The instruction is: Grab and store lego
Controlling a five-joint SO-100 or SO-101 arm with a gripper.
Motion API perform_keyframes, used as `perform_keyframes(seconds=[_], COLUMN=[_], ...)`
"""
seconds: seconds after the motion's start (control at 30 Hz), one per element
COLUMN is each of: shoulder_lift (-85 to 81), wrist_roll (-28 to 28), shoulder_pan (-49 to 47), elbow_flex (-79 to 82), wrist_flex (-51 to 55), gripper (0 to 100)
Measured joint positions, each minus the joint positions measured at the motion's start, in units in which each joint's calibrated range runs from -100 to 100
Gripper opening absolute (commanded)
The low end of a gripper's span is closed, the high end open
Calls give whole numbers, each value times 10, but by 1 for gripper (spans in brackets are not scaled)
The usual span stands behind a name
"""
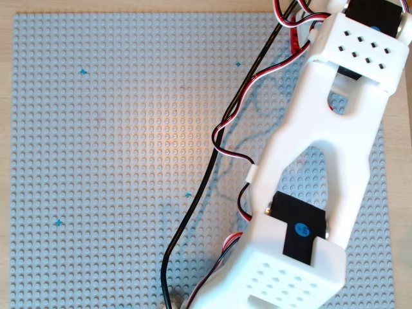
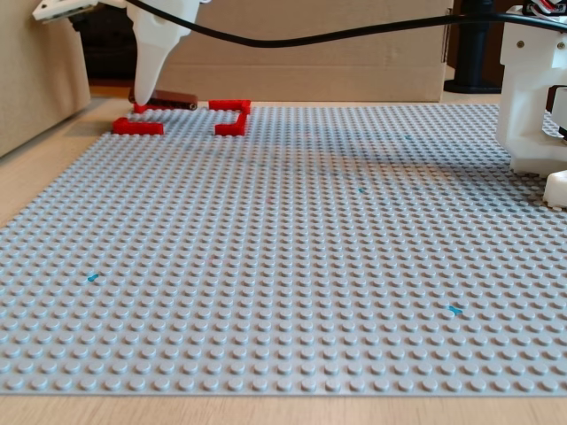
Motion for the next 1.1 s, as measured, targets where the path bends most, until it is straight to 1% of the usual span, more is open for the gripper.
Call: perform_keyframes(seconds=[0.23, 0.67, 0.73, 0.8, 0.87, 1.1], shoulder_lift=[44, 49, 49, 49, 49, 49], wrist_roll=[0, 0, 0, 0, 0, -1], shoulder_pan=[0, 0, 0, 0, 0, 0], elbow_flex=[-1, -4, -4, -4, -4, -5], wrist_flex=[0, 14, 14, 14, 14, 38], gripper=[2, 2, 4, 10, 13, 13])
